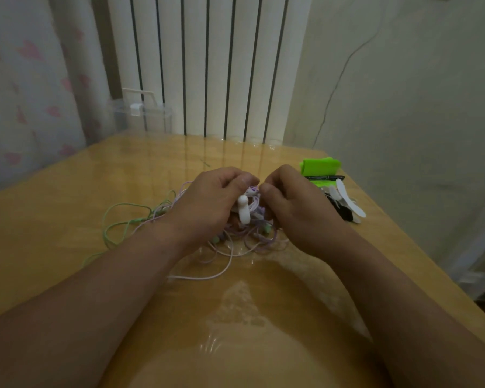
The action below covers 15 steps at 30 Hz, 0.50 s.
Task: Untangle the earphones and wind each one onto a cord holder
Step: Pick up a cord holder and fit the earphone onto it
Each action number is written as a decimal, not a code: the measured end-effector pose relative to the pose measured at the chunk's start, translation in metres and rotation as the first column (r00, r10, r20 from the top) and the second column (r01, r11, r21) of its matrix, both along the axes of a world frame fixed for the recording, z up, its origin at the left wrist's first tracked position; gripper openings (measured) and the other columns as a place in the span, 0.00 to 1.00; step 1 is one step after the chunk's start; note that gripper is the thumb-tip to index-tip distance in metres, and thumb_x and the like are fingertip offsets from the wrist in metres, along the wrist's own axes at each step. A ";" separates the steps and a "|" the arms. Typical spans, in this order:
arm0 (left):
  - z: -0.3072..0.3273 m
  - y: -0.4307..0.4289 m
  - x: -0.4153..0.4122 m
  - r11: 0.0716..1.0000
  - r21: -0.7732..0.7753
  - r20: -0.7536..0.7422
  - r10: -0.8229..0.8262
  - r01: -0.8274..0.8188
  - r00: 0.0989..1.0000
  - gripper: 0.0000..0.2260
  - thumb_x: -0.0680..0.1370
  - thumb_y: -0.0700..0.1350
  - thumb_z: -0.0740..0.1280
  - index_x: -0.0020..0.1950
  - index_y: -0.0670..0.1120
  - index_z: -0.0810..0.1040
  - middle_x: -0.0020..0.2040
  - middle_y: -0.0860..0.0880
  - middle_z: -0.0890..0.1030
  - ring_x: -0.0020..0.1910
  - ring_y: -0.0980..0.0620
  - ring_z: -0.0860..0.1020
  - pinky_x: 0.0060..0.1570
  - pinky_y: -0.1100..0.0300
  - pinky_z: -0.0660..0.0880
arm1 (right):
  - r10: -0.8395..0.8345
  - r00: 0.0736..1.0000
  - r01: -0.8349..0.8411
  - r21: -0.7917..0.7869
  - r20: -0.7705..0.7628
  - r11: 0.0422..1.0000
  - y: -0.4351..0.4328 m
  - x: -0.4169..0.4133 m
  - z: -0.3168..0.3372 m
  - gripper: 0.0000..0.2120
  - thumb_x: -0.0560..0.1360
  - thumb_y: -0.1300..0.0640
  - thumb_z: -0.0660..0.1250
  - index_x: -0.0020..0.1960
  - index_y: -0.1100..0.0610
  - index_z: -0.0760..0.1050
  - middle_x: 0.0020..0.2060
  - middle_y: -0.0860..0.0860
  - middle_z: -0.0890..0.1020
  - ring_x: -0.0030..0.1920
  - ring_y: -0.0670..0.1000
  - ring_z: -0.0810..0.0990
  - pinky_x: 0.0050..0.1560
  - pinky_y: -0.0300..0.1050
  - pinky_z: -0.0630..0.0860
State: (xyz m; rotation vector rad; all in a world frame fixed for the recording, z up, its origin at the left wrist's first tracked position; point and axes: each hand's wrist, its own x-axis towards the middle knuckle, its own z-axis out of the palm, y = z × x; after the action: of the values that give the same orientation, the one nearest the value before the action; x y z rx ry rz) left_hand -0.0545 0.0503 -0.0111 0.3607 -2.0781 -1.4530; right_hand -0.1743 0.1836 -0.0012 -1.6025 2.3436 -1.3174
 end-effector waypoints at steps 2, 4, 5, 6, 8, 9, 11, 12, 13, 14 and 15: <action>0.000 0.001 0.000 0.998 -0.041 -0.028 0.036 -0.037 0.999 0.14 0.86 0.50 0.62 0.57 0.44 0.85 0.46 0.35 0.84 0.42 0.38 0.84 0.40 0.47 0.82 | 0.008 1.000 -0.008 -0.022 -0.021 1.000 -0.003 0.002 -0.002 0.03 0.85 0.52 0.62 0.53 0.50 0.74 0.40 0.49 0.81 0.39 0.50 0.80 0.41 0.53 0.80; -0.001 0.001 0.001 0.994 -0.084 -0.033 0.063 -0.066 0.997 0.14 0.86 0.50 0.63 0.55 0.43 0.85 0.45 0.34 0.83 0.40 0.36 0.83 0.37 0.43 0.80 | 0.000 0.995 -0.001 -0.017 -0.103 1.000 -0.004 0.003 -0.005 0.03 0.84 0.54 0.64 0.56 0.50 0.76 0.39 0.47 0.80 0.38 0.46 0.78 0.38 0.43 0.76; -0.001 0.002 0.001 0.992 -0.098 -0.035 0.074 -0.077 0.997 0.14 0.86 0.50 0.63 0.54 0.43 0.85 0.45 0.34 0.83 0.41 0.36 0.83 0.38 0.40 0.80 | -0.013 0.989 0.011 -0.011 -0.146 1.000 -0.004 0.003 -0.005 0.04 0.84 0.55 0.65 0.56 0.51 0.78 0.40 0.46 0.80 0.39 0.45 0.77 0.38 0.41 0.75; -0.002 0.001 0.001 0.990 -0.107 -0.036 0.086 -0.089 0.996 0.14 0.86 0.50 0.64 0.54 0.44 0.85 0.45 0.36 0.84 0.42 0.37 0.83 0.40 0.38 0.79 | -0.026 0.984 0.026 -0.005 -0.175 1.000 -0.004 0.002 -0.006 0.04 0.83 0.56 0.66 0.56 0.52 0.79 0.41 0.46 0.81 0.40 0.44 0.78 0.39 0.41 0.75; -0.002 0.001 0.001 0.988 -0.122 -0.035 0.093 -0.097 0.995 0.13 0.86 0.52 0.64 0.54 0.46 0.86 0.45 0.39 0.85 0.46 0.38 0.84 0.45 0.35 0.80 | -0.038 0.984 0.038 -0.007 -0.174 0.999 -0.004 0.000 -0.006 0.04 0.82 0.57 0.67 0.55 0.52 0.80 0.42 0.46 0.82 0.42 0.44 0.79 0.41 0.40 0.77; -0.002 0.001 0.002 0.988 -0.125 -0.031 0.087 -0.090 0.996 0.13 0.86 0.52 0.64 0.55 0.47 0.86 0.46 0.40 0.85 0.47 0.38 0.84 0.46 0.35 0.80 | -0.033 0.989 0.031 -0.013 -0.146 0.999 -0.003 0.000 -0.006 0.04 0.82 0.57 0.68 0.55 0.51 0.80 0.42 0.45 0.82 0.42 0.44 0.80 0.40 0.38 0.77; 0.000 0.002 0.004 0.993 -0.102 -0.014 0.049 -0.050 0.999 0.15 0.86 0.53 0.62 0.57 0.47 0.86 0.48 0.41 0.86 0.50 0.38 0.84 0.49 0.35 0.80 | 0.002 0.998 -0.003 -0.027 -0.058 1.000 -0.002 -0.002 -0.004 0.04 0.82 0.57 0.69 0.55 0.49 0.81 0.43 0.43 0.83 0.44 0.42 0.81 0.42 0.34 0.79; 0.002 0.002 0.005 0.997 -0.070 0.002 0.011 -0.011 1.000 0.16 0.87 0.53 0.60 0.59 0.47 0.85 0.50 0.41 0.86 0.51 0.39 0.85 0.53 0.36 0.81 | 0.022 1.000 -0.023 -0.034 -0.012 0.999 -0.002 -0.004 -0.003 0.05 0.81 0.57 0.70 0.55 0.49 0.81 0.44 0.43 0.84 0.45 0.40 0.82 0.44 0.34 0.80; 0.003 0.002 0.006 0.999 -0.028 0.023 -0.037 0.037 0.999 0.17 0.88 0.53 0.58 0.62 0.47 0.84 0.53 0.42 0.86 0.53 0.42 0.85 0.56 0.39 0.81 | 0.035 0.999 -0.034 -0.037 0.020 0.999 -0.002 -0.005 -0.003 0.05 0.82 0.58 0.70 0.55 0.49 0.81 0.46 0.42 0.84 0.46 0.40 0.83 0.46 0.36 0.82; 0.004 0.001 0.006 0.997 0.008 0.046 -0.081 0.081 0.996 0.17 0.88 0.52 0.56 0.64 0.48 0.83 0.55 0.43 0.86 0.55 0.45 0.85 0.58 0.44 0.82 | 0.034 0.999 -0.033 -0.036 0.026 0.999 -0.001 -0.006 -0.002 0.06 0.82 0.58 0.69 0.55 0.49 0.82 0.46 0.42 0.85 0.46 0.41 0.84 0.47 0.39 0.83; 0.005 0.001 0.006 0.993 0.031 0.066 -0.112 0.110 0.992 0.17 0.89 0.51 0.55 0.65 0.49 0.82 0.56 0.45 0.86 0.56 0.49 0.85 0.59 0.49 0.82 | 0.023 1.000 -0.023 -0.036 0.009 0.999 -0.001 -0.007 -0.002 0.06 0.82 0.58 0.69 0.55 0.49 0.81 0.46 0.42 0.85 0.46 0.41 0.84 0.47 0.41 0.83</action>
State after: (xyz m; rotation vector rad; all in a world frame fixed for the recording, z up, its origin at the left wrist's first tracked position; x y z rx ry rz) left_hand -0.0481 0.0511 -0.0063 0.3134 -2.1642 -1.5556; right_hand -0.1817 0.1827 -0.0034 -1.6247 2.3020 -1.3668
